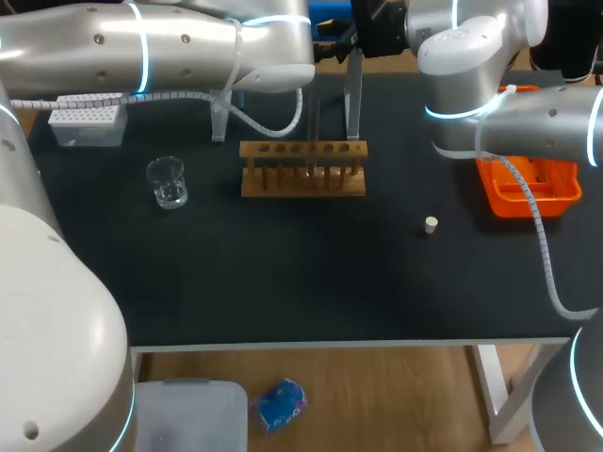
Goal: Invert the test tube, pick up the pipette, mount the tip to pipette, aspirate from beaker and dispense into the tube, eject the tip, return the pipette, and cap with the stopper.
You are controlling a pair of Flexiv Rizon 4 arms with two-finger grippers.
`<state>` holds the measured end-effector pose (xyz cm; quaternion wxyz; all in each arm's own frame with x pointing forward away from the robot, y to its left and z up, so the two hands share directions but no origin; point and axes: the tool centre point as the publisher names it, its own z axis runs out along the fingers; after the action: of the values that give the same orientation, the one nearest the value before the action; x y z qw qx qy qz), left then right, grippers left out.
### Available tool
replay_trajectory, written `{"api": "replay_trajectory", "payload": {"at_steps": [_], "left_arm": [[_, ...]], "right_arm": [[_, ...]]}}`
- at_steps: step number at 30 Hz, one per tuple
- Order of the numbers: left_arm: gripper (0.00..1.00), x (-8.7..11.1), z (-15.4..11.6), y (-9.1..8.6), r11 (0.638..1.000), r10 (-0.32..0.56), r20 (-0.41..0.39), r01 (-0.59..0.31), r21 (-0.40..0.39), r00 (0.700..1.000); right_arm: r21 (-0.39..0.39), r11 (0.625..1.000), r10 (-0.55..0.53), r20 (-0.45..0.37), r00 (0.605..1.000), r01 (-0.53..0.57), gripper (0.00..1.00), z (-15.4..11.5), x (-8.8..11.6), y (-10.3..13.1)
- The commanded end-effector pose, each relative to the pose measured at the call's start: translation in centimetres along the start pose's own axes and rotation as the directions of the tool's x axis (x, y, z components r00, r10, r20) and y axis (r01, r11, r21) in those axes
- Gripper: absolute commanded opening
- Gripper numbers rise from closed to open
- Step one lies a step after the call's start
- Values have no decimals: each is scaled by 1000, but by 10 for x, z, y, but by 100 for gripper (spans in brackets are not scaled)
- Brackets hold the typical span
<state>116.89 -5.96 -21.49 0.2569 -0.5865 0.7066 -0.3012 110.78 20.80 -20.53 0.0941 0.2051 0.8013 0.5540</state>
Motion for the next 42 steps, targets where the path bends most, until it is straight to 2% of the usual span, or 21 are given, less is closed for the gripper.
{"api": "replay_trajectory", "payload": {"at_steps": [1,6,18,22,26,27,28,29,30,32,36,37,39,42], "left_arm": [[47,0,-3,-1,1000,1,-2,-1,-4,1000],[46,2,-12,1,1000,-4,-3,4,2,1000],[48,10,-41,22,1000,-24,19,24,11,1000],[49,17,-61,28,999,3,-24,-1,51,1000],[50,23,-86,38,993,57,-111,-45,110,992],[56,25,-91,41,991,72,-128,-56,121,989],[71,26,-97,44,988,98,-152,-77,136,983],[92,28,-102,48,985,108,-191,-80,151,976],[95,29,-106,50,985,108,-203,-77,153,973],[96,33,-116,57,979,141,-255,-96,180,957],[92,39,-130,67,963,209,-341,-132,234,917],[93,42,-136,71,952,252,-382,-155,265,889],[96,48,-142,75,939,305,-414,-199,279,857],[100,59,-156,85,910,396,-517,-248,333,759]], "right_arm": [[4,1000,1,-1,1000,-1,100,-1,0,1],[4,1000,1,-1,1000,-1,100,-1,0,1],[4,1000,1,-1,1000,-1,100,-1,0,1],[4,1000,1,-1,1000,-1,100,-1,0,1],[4,1000,1,-1,1000,-1,100,-1,0,1],[4,1000,1,-1,1000,-1,100,-1,0,1],[4,1000,1,-1,1000,-1,100,-1,0,1],[4,1000,1,-1,1000,-1,100,-1,0,1],[4,1000,1,-1,1000,-1,100,-1,0,1],[-8,1000,-29,-31,999,28,100,-10,6,7],[-39,998,-57,-60,997,55,100,-30,18,15],[-41,997,-71,-65,995,69,100,-37,23,17],[-44,996,-84,-75,994,81,100,-47,30,18],[-60,993,-111,-92,990,106,100,-65,43,19]]}}
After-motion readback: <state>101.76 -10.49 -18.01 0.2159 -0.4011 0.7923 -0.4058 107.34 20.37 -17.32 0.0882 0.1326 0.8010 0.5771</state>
